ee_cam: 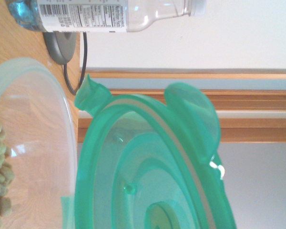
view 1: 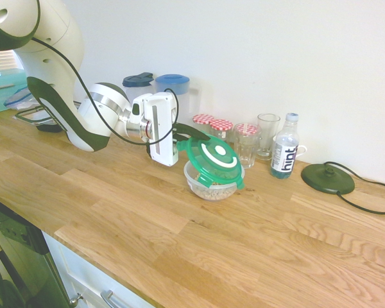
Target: Cover the lid of food container
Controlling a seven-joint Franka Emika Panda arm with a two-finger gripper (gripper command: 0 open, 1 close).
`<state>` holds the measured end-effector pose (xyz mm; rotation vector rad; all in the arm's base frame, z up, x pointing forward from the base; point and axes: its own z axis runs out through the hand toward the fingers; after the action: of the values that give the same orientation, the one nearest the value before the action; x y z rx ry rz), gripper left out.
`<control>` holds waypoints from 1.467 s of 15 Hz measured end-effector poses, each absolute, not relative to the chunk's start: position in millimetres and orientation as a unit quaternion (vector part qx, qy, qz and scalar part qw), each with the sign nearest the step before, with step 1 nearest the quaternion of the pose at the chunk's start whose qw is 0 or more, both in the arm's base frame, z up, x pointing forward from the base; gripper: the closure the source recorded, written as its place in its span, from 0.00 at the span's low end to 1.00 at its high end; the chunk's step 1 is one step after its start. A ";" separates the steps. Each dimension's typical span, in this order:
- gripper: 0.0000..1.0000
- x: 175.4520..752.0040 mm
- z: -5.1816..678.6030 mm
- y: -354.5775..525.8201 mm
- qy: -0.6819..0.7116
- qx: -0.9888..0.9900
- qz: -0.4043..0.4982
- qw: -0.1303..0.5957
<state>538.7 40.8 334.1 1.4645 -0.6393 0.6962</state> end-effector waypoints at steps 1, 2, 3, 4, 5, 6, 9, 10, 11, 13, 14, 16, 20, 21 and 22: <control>1.00 540.9 334.5 41.1 -0.282 0.643 0.306 0.643; 1.00 543.0 335.2 41.3 -0.284 0.643 0.307 0.642; 1.00 544.8 335.9 41.8 -0.285 0.643 0.308 0.641; 1.00 546.3 335.8 41.9 -0.286 0.643 0.308 0.641; 1.00 547.5 334.8 42.0 -0.286 0.643 0.307 0.641; 1.00 548.2 332.8 42.1 -0.285 0.643 0.306 0.641; 0.00 550.3 329.4 42.6 -0.285 0.644 0.305 0.641; 0.00 551.0 328.0 42.9 -0.284 0.645 0.304 0.641; 0.00 552.0 325.7 43.5 -0.284 0.646 0.304 0.640; 0.00 553.4 317.9 45.1 -0.283 0.652 0.302 0.635; 0.00 554.0 314.8 46.5 -0.283 0.654 0.302 0.633; 0.00 554.3 313.2 49.1 -0.282 0.658 0.301 0.630; 0.00 557.5 312.7 51.8 -0.284 0.663 0.302 0.624; 0.00 558.7 312.3 55.0 -0.287 0.670 0.300 0.616; 0.00 559.8 311.9 59.4 -0.292 0.680 0.294 0.605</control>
<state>559.8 59.4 311.9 1.5730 -0.6759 0.6804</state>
